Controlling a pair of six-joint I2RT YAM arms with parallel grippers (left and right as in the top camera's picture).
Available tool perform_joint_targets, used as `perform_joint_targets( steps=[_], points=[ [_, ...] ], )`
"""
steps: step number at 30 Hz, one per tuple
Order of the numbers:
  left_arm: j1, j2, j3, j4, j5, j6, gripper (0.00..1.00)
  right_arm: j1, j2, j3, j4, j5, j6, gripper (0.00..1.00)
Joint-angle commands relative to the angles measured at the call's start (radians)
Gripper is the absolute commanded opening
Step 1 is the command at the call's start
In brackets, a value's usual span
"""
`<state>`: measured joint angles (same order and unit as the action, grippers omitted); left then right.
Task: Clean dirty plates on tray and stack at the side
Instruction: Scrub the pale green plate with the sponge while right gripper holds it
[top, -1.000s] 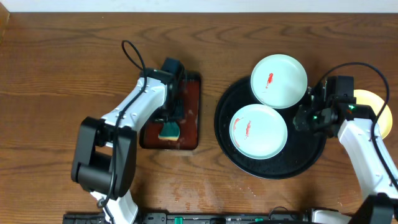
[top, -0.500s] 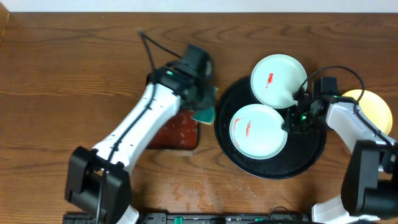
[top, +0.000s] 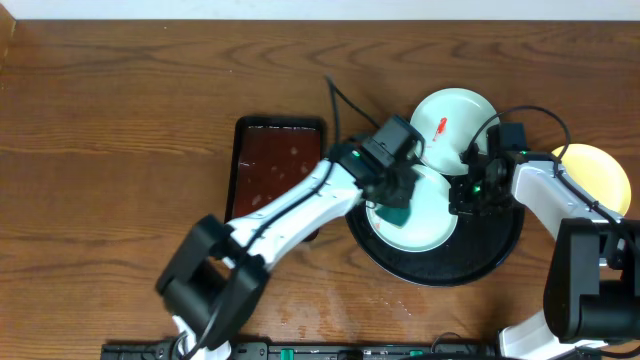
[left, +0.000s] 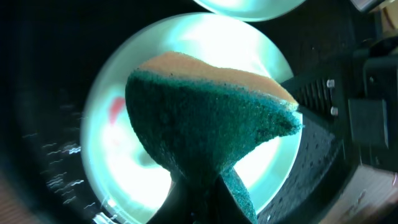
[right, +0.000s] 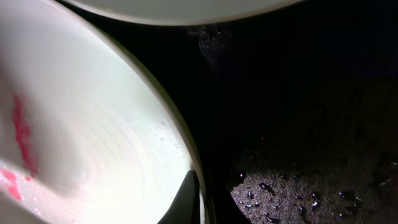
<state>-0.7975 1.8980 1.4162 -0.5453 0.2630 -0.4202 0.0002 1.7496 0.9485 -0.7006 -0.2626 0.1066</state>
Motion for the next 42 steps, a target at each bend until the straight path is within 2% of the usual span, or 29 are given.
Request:
perform_joint_targets(
  steps=[1,4,8,11,18,21,24,27,31,35,38,42],
  points=[
    [-0.014,0.076,0.009,0.058,0.071,-0.035,0.07,0.049,0.029,-0.009,0.013,0.027,0.038,0.01],
    [-0.011,0.144,0.009,0.108,0.169,-0.04,0.07,0.054,0.029,-0.009,0.013,0.027,0.038,0.01],
    [0.003,0.207,0.009,0.107,0.15,-0.048,0.07,0.054,0.029,-0.009,0.012,0.027,0.038,0.01],
    [0.024,0.215,0.01,0.073,0.003,-0.042,0.07,0.054,0.029,-0.009,0.011,0.027,0.038,0.01],
    [0.071,0.215,0.063,-0.101,-0.376,0.105,0.07,0.054,0.029,-0.009,0.01,0.026,0.034,0.01],
    [0.076,0.215,0.063,-0.136,-0.461,0.16,0.07,0.054,0.029,-0.009,0.01,0.027,0.034,0.01],
    [0.073,0.216,0.063,-0.146,-0.468,0.18,0.07,0.054,0.029,-0.009,0.01,0.027,0.034,0.01],
    [0.067,0.216,0.063,-0.129,-0.368,0.18,0.08,0.054,0.029,-0.009,0.01,0.026,0.035,0.01],
    [0.059,0.234,0.063,-0.04,-0.044,0.163,0.08,0.054,0.029,-0.009,0.009,0.026,0.035,0.01],
    [0.035,0.271,0.063,0.056,0.166,0.084,0.07,0.054,0.029,-0.009,0.009,0.026,0.035,0.01],
    [0.008,0.285,0.063,0.089,0.237,0.066,0.07,0.054,0.029,-0.009,0.009,0.026,0.035,0.01],
    [-0.042,0.286,0.063,0.092,0.246,0.099,0.07,0.054,0.029,-0.009,0.01,0.026,0.035,0.01]
  ],
)
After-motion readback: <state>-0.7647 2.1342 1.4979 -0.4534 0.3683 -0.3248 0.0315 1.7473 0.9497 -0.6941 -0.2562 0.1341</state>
